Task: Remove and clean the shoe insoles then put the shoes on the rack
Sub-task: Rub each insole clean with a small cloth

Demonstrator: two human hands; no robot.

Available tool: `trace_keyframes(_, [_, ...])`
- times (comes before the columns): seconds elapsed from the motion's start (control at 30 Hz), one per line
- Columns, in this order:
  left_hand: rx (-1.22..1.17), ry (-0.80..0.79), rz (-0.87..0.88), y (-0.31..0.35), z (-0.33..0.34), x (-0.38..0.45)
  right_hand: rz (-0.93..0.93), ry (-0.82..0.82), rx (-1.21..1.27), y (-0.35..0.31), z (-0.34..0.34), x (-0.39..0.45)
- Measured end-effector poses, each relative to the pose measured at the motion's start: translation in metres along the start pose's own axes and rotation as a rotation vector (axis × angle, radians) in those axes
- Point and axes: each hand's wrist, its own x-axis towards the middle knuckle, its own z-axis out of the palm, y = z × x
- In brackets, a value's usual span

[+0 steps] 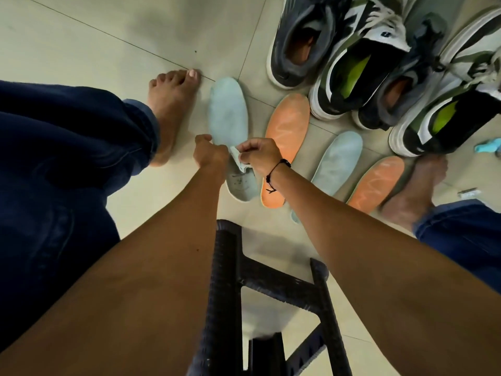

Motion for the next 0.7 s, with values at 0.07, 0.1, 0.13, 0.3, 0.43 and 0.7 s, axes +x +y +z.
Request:
trace_keyframes(0.07, [0.039,-0.037,0.023,0.001,0.002,0.006,0.006,-0.035,0.030,0.001,0.006,0.005])
trace_keyframes(0.1, [0.056,-0.049,0.034,0.001,0.003,0.008,0.004,-0.047,0.047,0.003,0.008,0.007])
trace_keyframes(0.13, [0.066,-0.056,0.039,0.002,0.003,0.009,0.007,-0.053,0.052,0.003,0.010,0.009])
trace_keyframes(0.3, [0.161,-0.055,0.034,-0.003,0.005,0.008,0.019,-0.056,0.068,0.005,0.007,0.004])
trace_keyframes(0.43, [0.245,-0.051,0.095,-0.005,0.016,-0.006,0.039,0.023,0.108,0.012,-0.009,-0.001])
trace_keyframes(0.7, [0.388,-0.200,0.267,0.000,0.057,-0.025,0.182,0.395,0.142,0.035,-0.066,0.012])
